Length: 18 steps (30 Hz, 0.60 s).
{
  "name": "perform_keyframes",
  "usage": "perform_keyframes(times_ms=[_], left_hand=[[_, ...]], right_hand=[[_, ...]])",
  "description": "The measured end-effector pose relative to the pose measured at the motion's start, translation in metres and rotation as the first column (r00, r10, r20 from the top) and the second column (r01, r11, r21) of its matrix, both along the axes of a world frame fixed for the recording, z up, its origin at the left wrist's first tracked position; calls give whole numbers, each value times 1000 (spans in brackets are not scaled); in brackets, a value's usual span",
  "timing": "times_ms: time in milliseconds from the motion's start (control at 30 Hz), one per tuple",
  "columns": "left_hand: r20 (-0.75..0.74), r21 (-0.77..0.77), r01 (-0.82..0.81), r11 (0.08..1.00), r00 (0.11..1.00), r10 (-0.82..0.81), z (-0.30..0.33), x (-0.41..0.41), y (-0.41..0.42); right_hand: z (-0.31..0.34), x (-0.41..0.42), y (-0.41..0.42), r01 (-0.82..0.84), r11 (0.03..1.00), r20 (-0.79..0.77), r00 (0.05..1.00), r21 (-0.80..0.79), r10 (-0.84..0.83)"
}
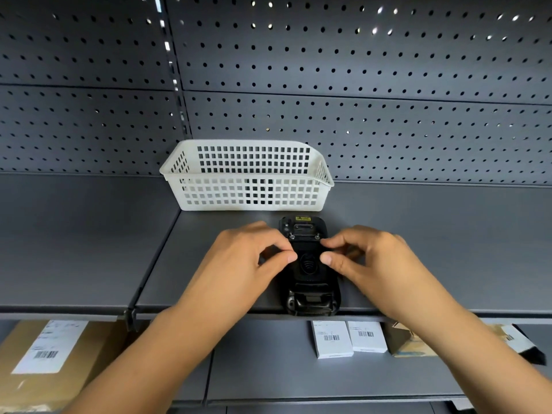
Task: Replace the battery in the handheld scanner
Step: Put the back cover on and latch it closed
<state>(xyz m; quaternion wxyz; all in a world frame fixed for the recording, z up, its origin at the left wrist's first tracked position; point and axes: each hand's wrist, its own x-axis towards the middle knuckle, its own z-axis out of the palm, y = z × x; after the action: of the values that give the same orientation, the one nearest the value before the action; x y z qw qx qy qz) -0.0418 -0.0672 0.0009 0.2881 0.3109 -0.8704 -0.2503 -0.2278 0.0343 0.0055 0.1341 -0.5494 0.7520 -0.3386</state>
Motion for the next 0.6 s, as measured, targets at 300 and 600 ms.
perform_keyframes(times_ms=[300, 600], left_hand=[[-1, 46, 29, 998, 1000, -29, 3, -11, -23], [147, 115, 117, 986, 980, -133, 5, -10, -41]], right_hand=[[3, -14, -24, -59, 998, 9, 998, 5, 59], [-1, -22, -27, -139, 990, 131, 982, 10, 137]])
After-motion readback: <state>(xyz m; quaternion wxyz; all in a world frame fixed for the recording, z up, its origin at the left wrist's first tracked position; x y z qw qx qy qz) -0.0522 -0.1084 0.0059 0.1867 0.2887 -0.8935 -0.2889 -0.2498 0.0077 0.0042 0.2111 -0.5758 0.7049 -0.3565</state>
